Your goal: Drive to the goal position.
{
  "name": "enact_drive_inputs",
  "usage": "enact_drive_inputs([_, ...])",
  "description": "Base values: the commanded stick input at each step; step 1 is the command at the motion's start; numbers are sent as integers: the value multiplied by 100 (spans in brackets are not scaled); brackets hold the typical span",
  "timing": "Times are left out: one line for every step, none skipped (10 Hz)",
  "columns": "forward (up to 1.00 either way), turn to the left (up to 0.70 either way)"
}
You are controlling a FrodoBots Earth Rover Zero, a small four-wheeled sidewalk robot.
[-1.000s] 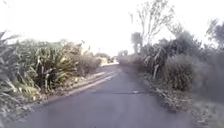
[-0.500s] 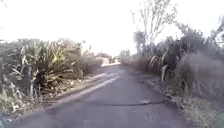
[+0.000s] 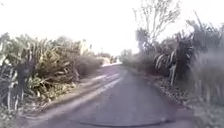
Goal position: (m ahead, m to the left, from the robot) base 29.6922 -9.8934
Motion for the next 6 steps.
enact_drive_inputs([100,0])
enact_drive_inputs([100,0])
enact_drive_inputs([100,0])
enact_drive_inputs([100,0])
enact_drive_inputs([100,0])
enact_drive_inputs([100,0])
